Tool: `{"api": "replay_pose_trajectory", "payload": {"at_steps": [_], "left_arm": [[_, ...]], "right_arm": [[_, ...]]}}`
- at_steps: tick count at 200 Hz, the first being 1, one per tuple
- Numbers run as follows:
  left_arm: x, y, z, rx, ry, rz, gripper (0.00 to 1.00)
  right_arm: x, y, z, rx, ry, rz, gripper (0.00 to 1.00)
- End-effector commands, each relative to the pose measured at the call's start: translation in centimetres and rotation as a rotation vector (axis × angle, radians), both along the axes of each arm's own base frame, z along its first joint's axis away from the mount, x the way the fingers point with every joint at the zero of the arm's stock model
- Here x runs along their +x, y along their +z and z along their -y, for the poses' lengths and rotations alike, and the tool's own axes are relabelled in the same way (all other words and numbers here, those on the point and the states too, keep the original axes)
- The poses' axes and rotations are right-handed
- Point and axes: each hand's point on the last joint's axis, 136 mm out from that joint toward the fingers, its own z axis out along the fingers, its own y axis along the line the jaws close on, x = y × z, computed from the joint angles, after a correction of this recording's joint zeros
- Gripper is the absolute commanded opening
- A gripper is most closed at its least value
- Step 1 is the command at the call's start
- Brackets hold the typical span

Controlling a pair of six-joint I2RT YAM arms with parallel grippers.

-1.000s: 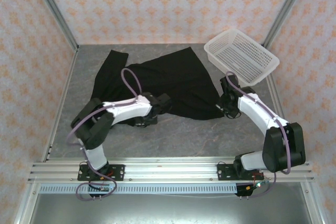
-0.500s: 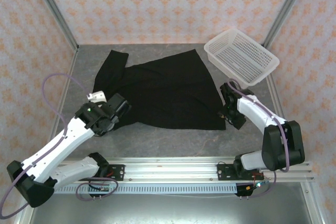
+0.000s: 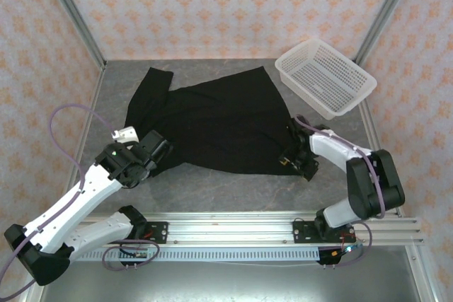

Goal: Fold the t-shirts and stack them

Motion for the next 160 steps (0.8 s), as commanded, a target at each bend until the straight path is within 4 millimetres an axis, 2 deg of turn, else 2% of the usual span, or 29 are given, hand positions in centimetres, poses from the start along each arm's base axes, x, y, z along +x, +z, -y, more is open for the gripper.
{"api": "replay_pose_trajectory", "payload": {"at_steps": [1, 20, 41, 58, 71, 92, 113, 128, 135, 147, 160], "left_arm": [[0.0, 0.1, -0.9, 0.046, 0.032, 0.013, 0.00], [0.3, 0.2, -0.8, 0.048, 0.029, 0.016, 0.00], [0.5, 0.6, -0.8, 0.052, 0.026, 0.028, 0.00], [0.7, 1.0, -0.8, 0.054, 0.030, 0.046, 0.00], [1.1, 1.5, -0.8, 0.056, 0.035, 0.072, 0.00], [2.5, 3.3, -1.0, 0.044, 0.064, 0.117, 0.00], [4.9, 6.4, -1.8, -0.003, 0.121, 0.169, 0.00], [6.5, 9.8, -2.5, -0.012, 0.150, 0.229, 0.00], [7.1, 12.0, -2.8, -0.012, 0.155, 0.275, 0.00], [7.7, 15.4, -3.0, 0.002, 0.153, 0.340, 0.00], [7.3, 18.7, -3.6, 0.008, 0.160, 0.405, 0.00]], "right_arm": [[1.3, -1.2, 0.1, -0.018, -0.010, 0.010, 0.74], [2.2, -2.4, 0.0, -0.034, 0.013, 0.005, 0.58], [4.0, -2.6, -0.4, -0.030, 0.053, 0.050, 0.34], [5.7, -1.5, -1.0, -0.008, 0.085, 0.105, 0.10], [7.4, 0.4, -1.8, 0.019, 0.107, 0.169, 0.00], [11.2, 6.0, -3.5, 0.071, 0.140, 0.322, 0.00], [15.2, 14.0, -4.9, 0.111, 0.174, 0.516, 0.00], [17.5, 20.4, -5.7, 0.137, 0.199, 0.670, 0.00], [18.2, 23.1, -5.9, 0.148, 0.208, 0.736, 0.00], [18.7, 27.3, -6.2, 0.167, 0.214, 0.837, 0.00], [18.5, 31.4, -6.5, 0.198, 0.228, 0.938, 0.00]]}}
